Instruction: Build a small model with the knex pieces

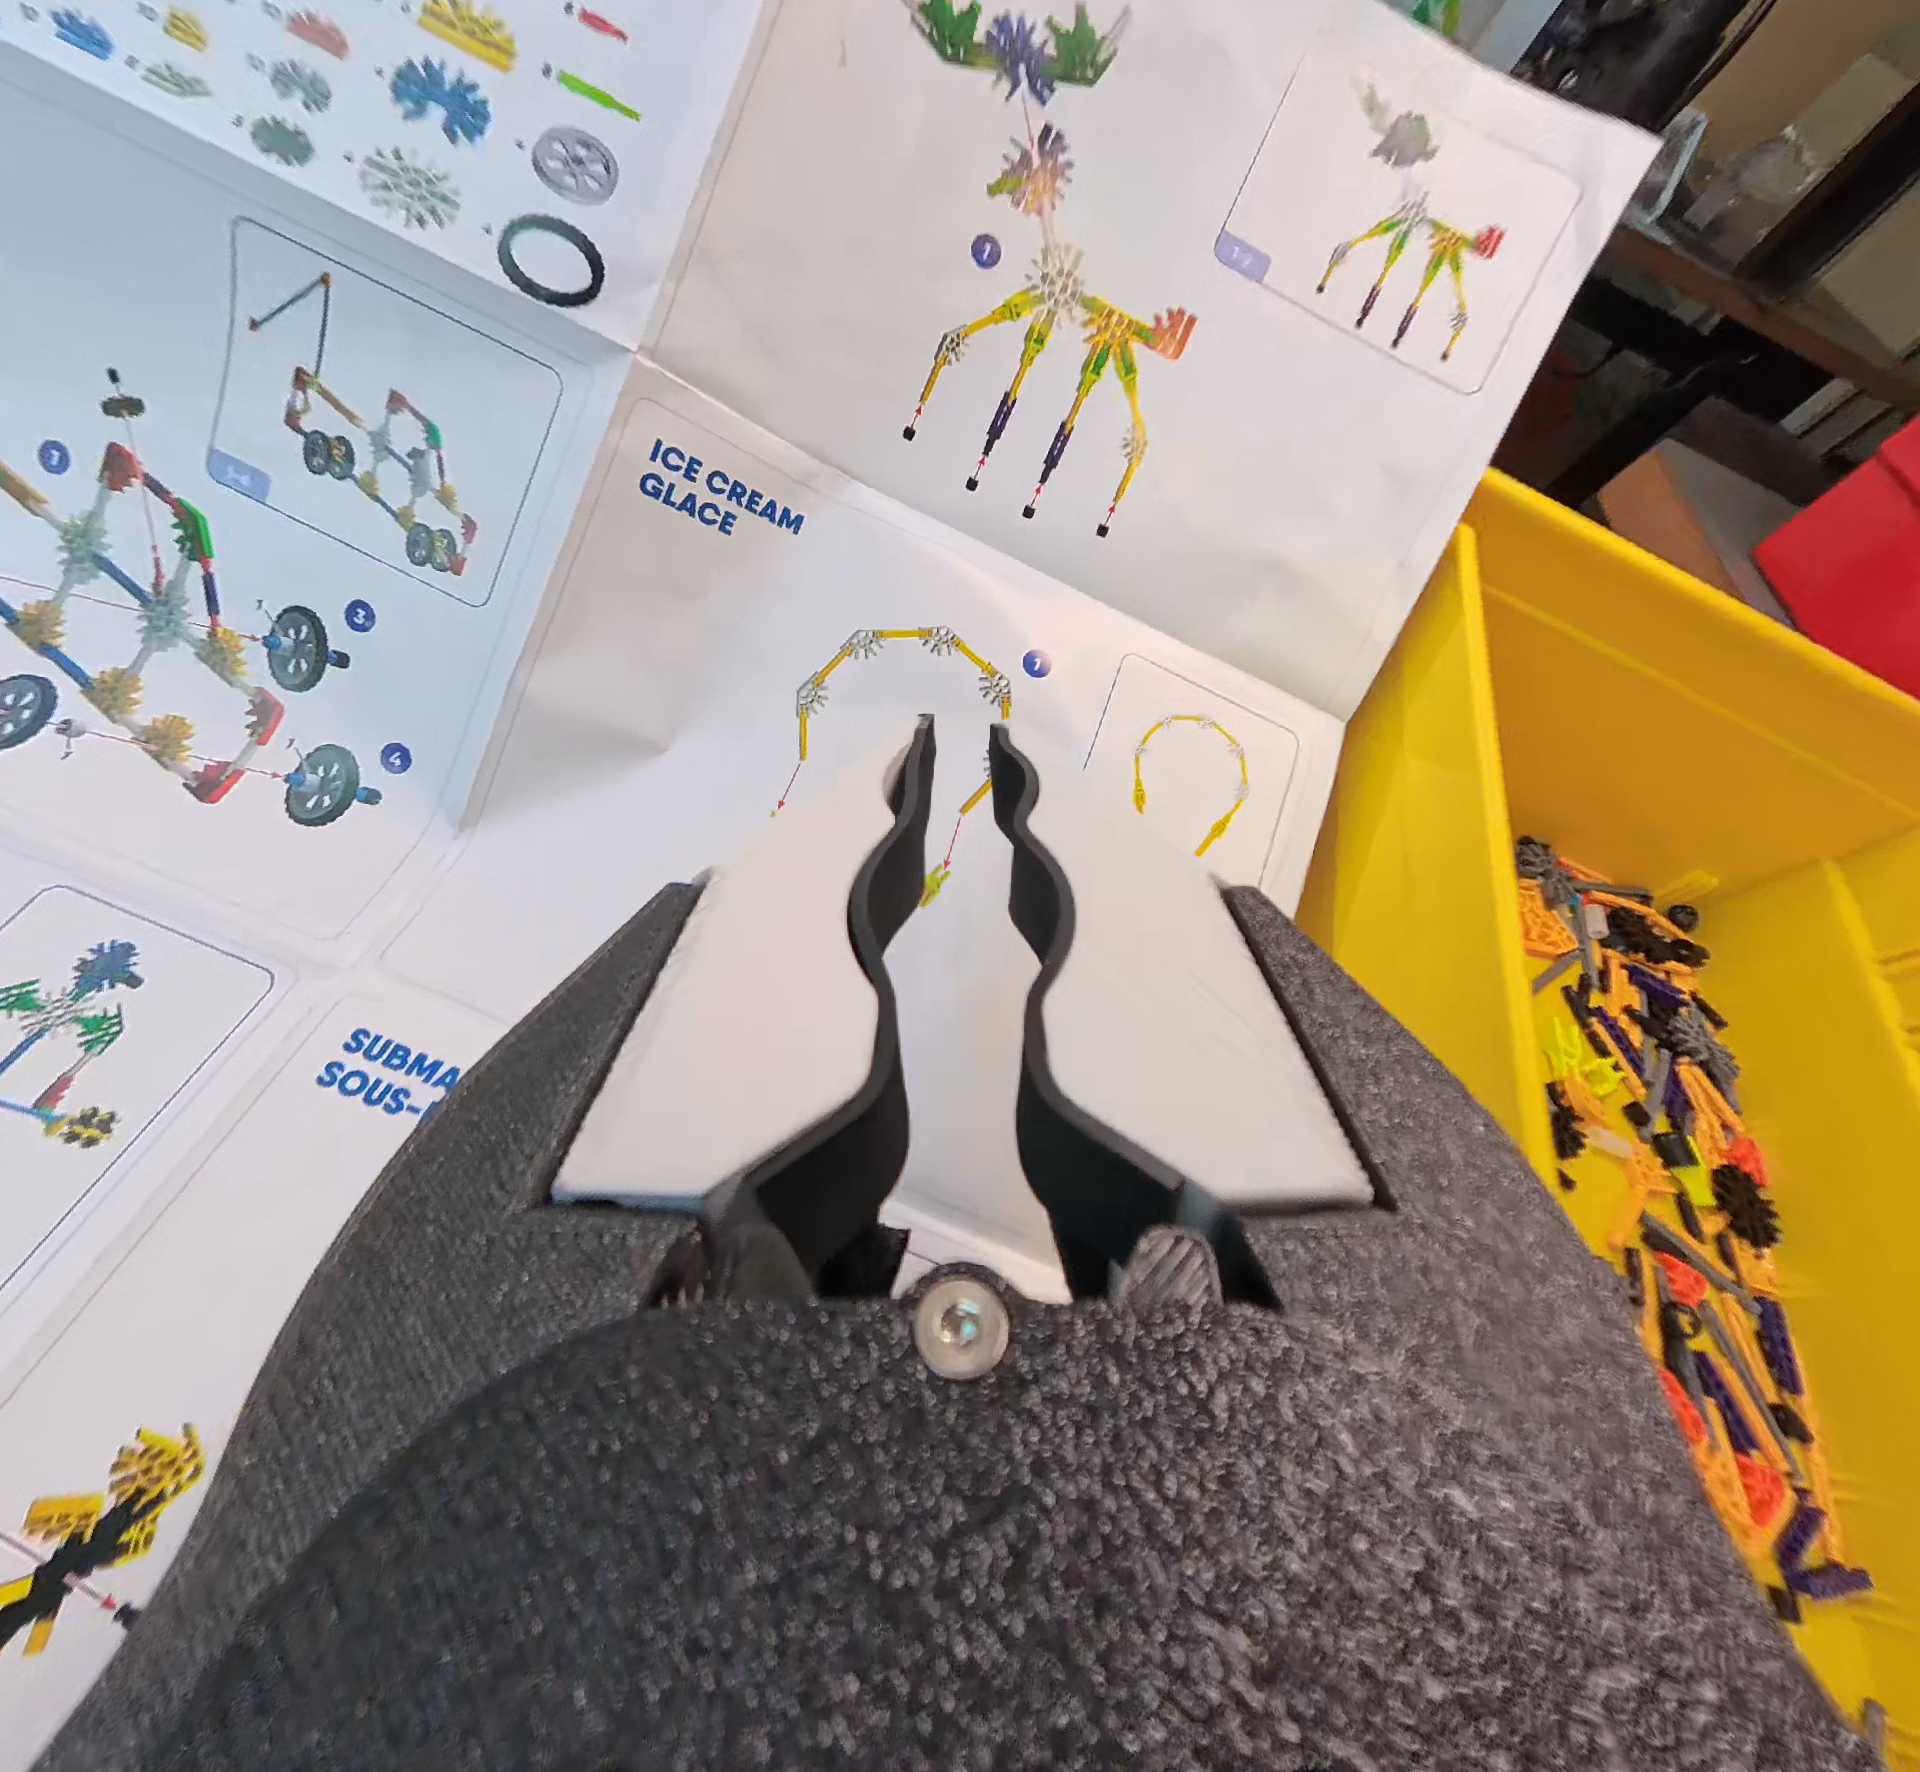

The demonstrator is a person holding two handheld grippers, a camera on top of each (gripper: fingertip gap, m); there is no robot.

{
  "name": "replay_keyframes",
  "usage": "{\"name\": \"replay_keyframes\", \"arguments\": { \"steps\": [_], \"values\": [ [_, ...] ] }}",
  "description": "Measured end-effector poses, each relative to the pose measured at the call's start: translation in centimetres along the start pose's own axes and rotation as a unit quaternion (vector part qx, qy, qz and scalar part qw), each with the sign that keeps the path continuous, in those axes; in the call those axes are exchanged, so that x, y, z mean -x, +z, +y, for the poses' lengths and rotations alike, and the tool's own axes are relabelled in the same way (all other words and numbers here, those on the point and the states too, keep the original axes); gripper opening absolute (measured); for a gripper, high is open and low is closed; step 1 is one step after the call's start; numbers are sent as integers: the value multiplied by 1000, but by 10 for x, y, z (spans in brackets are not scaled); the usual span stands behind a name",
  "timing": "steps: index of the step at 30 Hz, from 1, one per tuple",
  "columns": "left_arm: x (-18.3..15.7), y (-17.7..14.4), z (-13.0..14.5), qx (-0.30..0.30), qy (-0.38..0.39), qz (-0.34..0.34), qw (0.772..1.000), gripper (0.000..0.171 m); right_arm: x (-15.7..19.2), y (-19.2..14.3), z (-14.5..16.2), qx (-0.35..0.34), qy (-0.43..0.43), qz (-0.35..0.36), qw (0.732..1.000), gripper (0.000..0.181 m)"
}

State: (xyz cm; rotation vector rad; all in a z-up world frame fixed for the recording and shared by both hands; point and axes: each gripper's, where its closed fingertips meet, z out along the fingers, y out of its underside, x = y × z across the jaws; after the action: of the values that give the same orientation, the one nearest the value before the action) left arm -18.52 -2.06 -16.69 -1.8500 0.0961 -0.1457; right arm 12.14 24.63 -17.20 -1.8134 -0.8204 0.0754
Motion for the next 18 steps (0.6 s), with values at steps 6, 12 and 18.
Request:
{"name": "replay_keyframes", "arguments": {
  "steps": [6,12,18],
  "values": [
    [0,-1,0,0,-7,6,1000,43,6,16,15,39,0,-22,999,28],
    [-5,3,5,13,-3,15,1000,43,15,14,21,53,4,-49,997,45],
    [-6,5,10,22,-9,20,1000,43,19,11,23,50,1,-57,997,48]
  ]
}}
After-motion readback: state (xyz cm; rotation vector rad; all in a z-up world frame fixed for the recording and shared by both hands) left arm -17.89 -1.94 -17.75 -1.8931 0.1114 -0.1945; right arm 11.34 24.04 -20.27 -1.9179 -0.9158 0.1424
